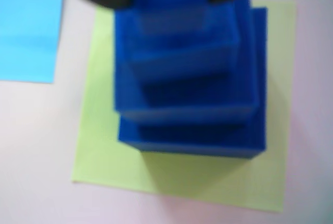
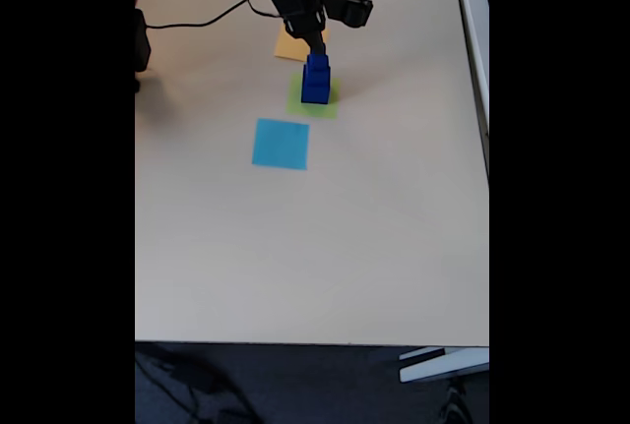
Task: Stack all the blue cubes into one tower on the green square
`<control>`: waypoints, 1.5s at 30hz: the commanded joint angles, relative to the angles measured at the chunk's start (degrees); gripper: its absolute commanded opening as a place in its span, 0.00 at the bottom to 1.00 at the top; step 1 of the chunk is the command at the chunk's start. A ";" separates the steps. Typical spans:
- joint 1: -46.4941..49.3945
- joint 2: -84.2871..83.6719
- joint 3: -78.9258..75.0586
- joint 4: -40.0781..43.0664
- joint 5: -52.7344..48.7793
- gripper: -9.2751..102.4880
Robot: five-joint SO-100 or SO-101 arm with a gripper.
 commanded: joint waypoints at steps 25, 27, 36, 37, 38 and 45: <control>0.35 5.36 -1.14 -0.79 0.88 0.14; 0.35 5.36 -1.23 -0.79 0.88 0.14; 0.18 5.36 -1.32 -0.79 0.79 0.11; 0.18 5.36 -1.32 -0.79 0.79 0.11; 0.18 5.36 -1.32 -0.79 0.79 0.11; 0.26 5.36 -1.32 -0.62 0.62 0.10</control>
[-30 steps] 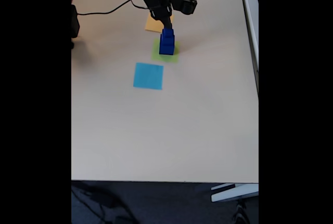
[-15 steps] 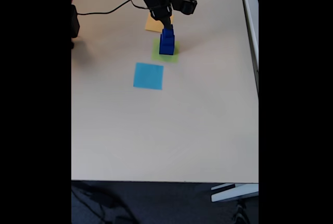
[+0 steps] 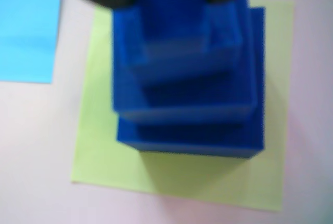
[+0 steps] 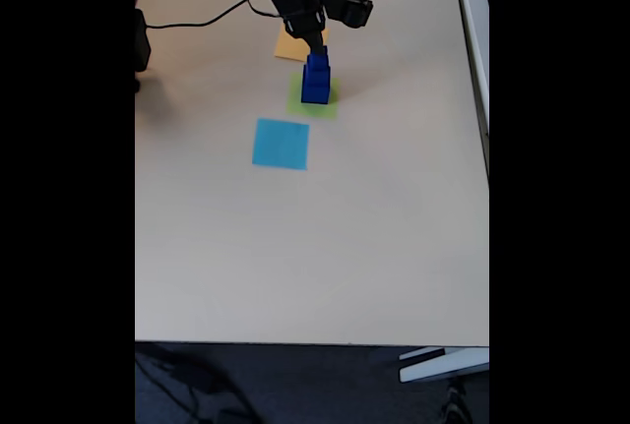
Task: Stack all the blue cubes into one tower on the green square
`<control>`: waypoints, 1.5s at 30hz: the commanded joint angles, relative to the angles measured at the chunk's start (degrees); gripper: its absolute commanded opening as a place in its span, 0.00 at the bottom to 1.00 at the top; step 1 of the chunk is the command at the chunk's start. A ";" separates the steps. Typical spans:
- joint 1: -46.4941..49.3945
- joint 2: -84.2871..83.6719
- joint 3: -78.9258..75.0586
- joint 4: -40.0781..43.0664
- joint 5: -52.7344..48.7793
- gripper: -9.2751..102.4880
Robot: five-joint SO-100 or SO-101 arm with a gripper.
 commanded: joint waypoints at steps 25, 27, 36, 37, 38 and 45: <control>0.62 5.45 -1.23 0.53 0.09 0.09; 0.62 5.45 -1.23 0.53 0.09 0.09; 0.53 5.62 -1.23 0.88 0.18 0.09; 0.53 5.62 -1.23 0.97 0.18 0.08; 0.53 5.71 -1.23 1.05 0.26 0.08; 0.44 5.71 -1.23 1.23 0.35 0.08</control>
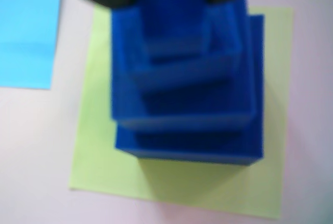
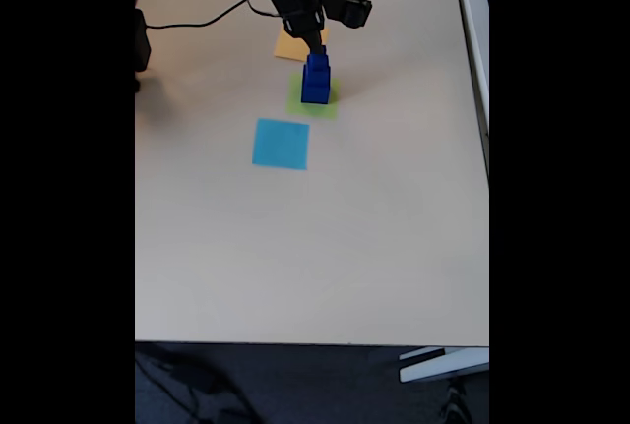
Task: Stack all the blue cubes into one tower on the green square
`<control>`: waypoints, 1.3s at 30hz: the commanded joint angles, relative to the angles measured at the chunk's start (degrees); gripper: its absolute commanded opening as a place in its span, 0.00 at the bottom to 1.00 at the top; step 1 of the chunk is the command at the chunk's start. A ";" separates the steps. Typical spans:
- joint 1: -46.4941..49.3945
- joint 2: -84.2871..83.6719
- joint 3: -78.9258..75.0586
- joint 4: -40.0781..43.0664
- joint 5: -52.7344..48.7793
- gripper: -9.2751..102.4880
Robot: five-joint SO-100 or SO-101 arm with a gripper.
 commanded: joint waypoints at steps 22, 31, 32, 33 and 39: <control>0.18 5.71 -1.76 0.88 0.35 0.08; -0.09 5.71 -2.46 1.41 0.44 0.08; -0.09 5.71 -2.46 1.32 0.35 0.08; -0.09 5.71 -2.46 1.32 0.35 0.08; 0.09 5.71 -2.46 1.14 0.18 0.10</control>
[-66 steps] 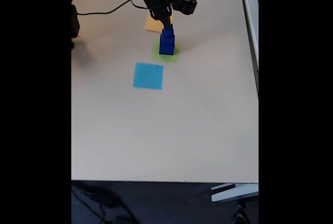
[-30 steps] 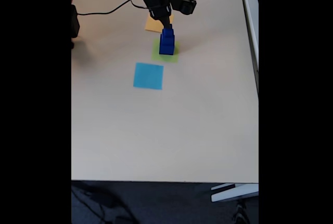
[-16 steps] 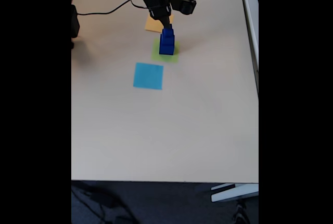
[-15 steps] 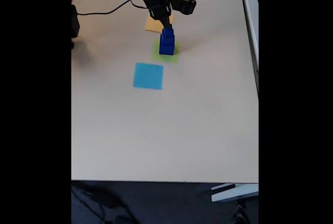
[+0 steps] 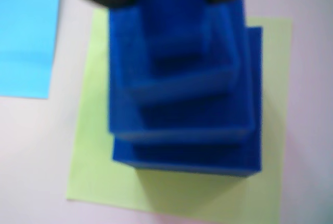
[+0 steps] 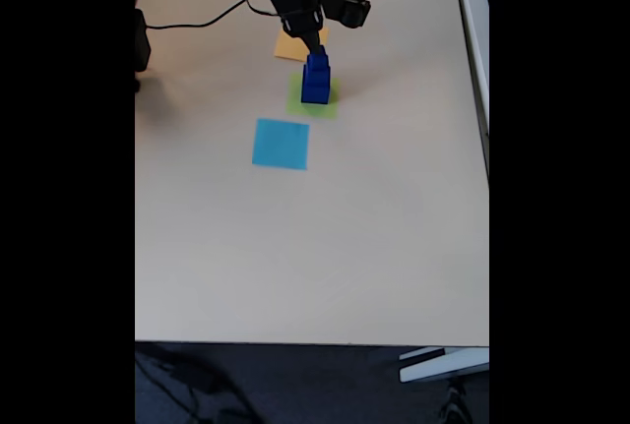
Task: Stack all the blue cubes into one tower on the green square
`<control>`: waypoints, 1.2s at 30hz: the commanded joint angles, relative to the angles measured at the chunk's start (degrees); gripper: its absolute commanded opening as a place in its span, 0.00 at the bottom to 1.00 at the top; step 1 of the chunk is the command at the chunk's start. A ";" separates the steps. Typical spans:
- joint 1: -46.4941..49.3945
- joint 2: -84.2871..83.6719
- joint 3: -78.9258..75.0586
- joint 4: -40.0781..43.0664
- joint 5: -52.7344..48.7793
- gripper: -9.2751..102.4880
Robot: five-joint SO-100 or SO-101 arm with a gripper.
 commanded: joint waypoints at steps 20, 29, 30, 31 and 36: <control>0.09 5.71 -3.43 0.00 0.18 0.15; -0.79 5.27 -9.14 -0.35 -0.09 0.16; -0.88 4.83 -11.34 -0.53 -0.70 0.16; -1.05 4.22 -14.15 -0.62 -1.76 0.16; -1.85 2.29 -25.40 -1.23 -5.54 0.13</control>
